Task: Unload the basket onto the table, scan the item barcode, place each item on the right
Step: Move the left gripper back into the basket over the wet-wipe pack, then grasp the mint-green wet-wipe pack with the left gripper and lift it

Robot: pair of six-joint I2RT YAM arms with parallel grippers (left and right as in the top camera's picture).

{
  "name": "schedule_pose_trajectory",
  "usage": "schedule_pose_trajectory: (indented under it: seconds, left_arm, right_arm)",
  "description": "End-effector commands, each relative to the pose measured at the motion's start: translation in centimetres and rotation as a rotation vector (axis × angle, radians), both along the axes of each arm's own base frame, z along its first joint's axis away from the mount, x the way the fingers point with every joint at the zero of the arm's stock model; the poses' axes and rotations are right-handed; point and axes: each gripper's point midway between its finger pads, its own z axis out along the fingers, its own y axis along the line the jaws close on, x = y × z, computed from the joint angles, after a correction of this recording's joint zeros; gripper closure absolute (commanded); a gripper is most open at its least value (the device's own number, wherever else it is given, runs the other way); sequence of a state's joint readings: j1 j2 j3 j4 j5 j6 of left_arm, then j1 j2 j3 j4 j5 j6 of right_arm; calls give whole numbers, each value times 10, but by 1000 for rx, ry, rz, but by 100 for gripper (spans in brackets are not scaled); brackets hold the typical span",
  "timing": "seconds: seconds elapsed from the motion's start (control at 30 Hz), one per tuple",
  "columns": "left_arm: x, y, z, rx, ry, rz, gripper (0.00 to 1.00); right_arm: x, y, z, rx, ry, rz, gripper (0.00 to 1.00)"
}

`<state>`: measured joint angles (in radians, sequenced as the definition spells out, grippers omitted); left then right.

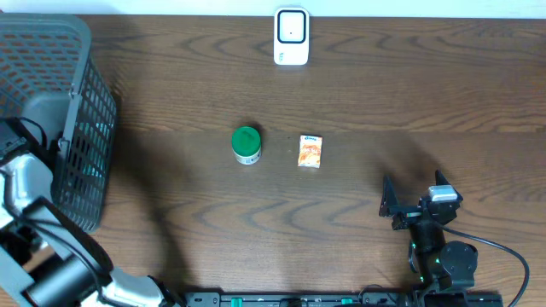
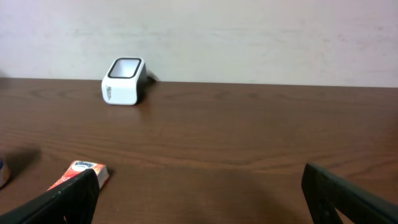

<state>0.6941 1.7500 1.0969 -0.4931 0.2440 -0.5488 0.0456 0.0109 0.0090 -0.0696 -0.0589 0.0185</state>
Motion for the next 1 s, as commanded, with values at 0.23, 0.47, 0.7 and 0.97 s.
schedule_pose_trajectory:
  seconds: [0.23, 0.47, 0.7, 0.97]
  left_arm:
    - [18, -12, -49, -133, -42, -49, 2]
    - [27, -38, -72, -290, -91, -100, 2]
    - [24, -51, -92, -365, -78, -126, 19]
    - [25, -50, -92, -359, -82, -134, 49]
  right_arm:
    - [0, 0, -1, 14, 1, -1, 1]
    - [0, 0, -1, 14, 1, -1, 1]
    - [0, 0, -1, 14, 1, -1, 1]
    - [0, 0, -1, 14, 1, -1, 1]
